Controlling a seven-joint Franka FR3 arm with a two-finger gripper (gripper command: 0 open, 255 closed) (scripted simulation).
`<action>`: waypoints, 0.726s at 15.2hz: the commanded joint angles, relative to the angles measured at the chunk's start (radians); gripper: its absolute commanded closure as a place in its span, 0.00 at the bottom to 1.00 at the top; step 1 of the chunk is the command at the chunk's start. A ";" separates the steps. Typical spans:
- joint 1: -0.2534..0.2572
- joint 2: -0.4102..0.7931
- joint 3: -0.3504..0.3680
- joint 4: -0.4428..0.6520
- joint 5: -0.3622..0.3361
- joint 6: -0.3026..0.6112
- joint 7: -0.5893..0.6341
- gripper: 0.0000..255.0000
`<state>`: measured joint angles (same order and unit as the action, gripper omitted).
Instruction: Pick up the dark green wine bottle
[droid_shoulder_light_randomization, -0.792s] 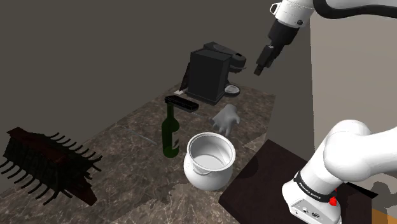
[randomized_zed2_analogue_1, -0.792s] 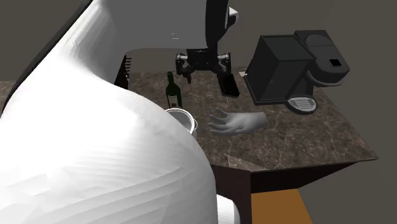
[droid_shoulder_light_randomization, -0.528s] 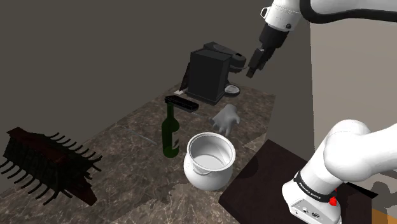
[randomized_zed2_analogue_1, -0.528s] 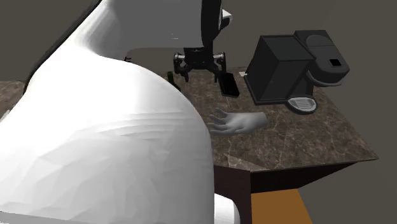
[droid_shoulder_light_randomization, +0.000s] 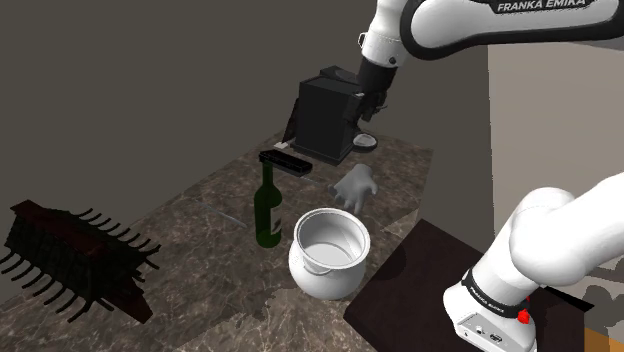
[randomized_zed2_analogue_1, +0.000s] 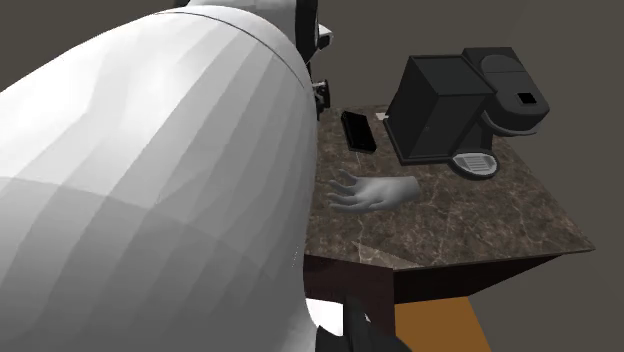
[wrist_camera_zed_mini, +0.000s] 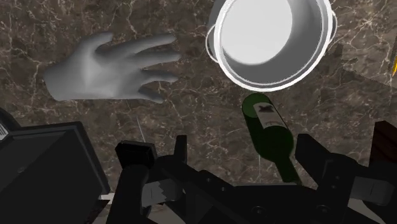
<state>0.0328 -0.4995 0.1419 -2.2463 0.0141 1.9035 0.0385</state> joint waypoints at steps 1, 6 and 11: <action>0.005 0.069 0.017 0.024 0.002 0.037 0.013 0.00; 0.016 0.251 0.061 0.118 -0.007 0.103 0.052 0.00; 0.033 0.439 0.099 0.241 -0.034 0.145 0.095 0.00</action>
<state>0.0610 -0.1067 0.2317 -2.0389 -0.0117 2.0418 0.1221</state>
